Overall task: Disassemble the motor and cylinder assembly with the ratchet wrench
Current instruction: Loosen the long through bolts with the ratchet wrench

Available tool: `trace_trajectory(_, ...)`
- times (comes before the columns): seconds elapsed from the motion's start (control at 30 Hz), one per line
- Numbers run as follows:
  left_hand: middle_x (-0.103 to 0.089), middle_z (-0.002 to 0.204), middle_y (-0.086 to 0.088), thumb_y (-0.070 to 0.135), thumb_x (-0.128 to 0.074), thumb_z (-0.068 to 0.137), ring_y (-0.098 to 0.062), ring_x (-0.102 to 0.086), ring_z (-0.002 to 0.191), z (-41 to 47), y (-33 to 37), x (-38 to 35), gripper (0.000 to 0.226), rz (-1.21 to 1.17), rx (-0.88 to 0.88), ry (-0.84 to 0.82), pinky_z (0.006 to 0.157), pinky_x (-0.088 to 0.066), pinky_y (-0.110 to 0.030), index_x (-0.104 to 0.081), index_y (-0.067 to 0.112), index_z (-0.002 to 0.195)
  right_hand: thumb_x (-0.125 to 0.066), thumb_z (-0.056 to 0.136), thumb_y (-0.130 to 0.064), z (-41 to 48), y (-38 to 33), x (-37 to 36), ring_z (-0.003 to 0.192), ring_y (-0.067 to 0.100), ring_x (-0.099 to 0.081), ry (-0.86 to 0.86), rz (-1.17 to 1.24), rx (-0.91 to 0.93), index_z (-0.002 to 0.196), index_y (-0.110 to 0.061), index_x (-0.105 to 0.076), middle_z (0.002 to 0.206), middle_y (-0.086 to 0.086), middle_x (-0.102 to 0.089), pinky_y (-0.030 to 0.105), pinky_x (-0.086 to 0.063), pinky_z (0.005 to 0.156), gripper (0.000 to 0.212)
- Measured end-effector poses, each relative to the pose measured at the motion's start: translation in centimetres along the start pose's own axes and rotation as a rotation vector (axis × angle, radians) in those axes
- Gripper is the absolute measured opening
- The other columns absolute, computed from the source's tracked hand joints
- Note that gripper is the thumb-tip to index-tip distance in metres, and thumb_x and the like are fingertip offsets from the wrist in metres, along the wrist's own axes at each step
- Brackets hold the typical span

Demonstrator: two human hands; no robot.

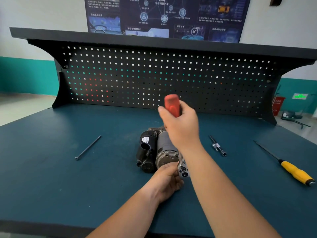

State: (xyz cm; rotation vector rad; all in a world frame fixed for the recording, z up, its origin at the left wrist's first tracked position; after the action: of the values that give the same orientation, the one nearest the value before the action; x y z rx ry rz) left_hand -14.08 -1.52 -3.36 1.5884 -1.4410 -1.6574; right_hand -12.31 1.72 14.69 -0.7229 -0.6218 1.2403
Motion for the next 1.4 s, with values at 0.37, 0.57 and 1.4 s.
trace_trajectory(0.37, -0.063, 0.061, 0.003, 0.031, -0.066, 0.066, -0.006, -0.054, 0.051, -0.2, 0.2, -0.1, 0.017, -0.054, -0.042, -0.021, 0.044, -0.038, -0.015, -0.071, 0.017, 0.056, -0.052, 0.091, -0.013, -2.1, 5.6, 10.0, 0.035, 0.005, -0.031, 0.623, 0.752, -0.264, 0.068, -0.018, -0.040, 0.043, -0.010, -0.038, 0.018, -0.024, 0.036, 0.026)
trace_trajectory(0.57, -0.065, 0.059, 0.004, 0.032, -0.066, 0.065, -0.004, -0.055, 0.050, -0.3, 0.3, -0.1, 0.019, -0.069, -0.027, -0.004, 0.045, -0.039, -0.014, -0.071, 0.019, 0.052, -0.047, 0.092, -0.028, -6.3, 11.1, 12.5, 0.039, 0.004, -0.030, 0.924, 0.968, -0.468, 0.067, -0.023, -0.036, 0.048, -0.010, -0.034, 0.016, -0.025, 0.042, 0.028)
trace_trajectory(1.4, -0.058, 0.061, 0.004, 0.017, -0.056, 0.092, -0.004, -0.048, 0.052, -0.3, 0.1, 0.0, 0.029, -0.003, -0.053, 0.035, 0.047, -0.038, -0.014, -0.064, 0.017, 0.065, -0.062, 0.086, -0.010, 0.4, 1.0, 2.8, 0.038, 0.007, -0.035, 0.089, 0.253, -0.113, 0.067, -0.015, -0.047, 0.048, -0.004, -0.043, 0.019, -0.030, 0.038, 0.025)
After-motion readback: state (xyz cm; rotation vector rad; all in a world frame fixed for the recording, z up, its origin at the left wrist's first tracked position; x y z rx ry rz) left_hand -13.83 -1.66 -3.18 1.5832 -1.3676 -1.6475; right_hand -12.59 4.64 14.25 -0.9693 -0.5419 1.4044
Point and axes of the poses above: each hand's wrist, its own z-axis towards the middle knuckle, its own x-axis out of the back of the hand, y = z × x, the point moved 6 cm from there along z, towards the middle knuckle
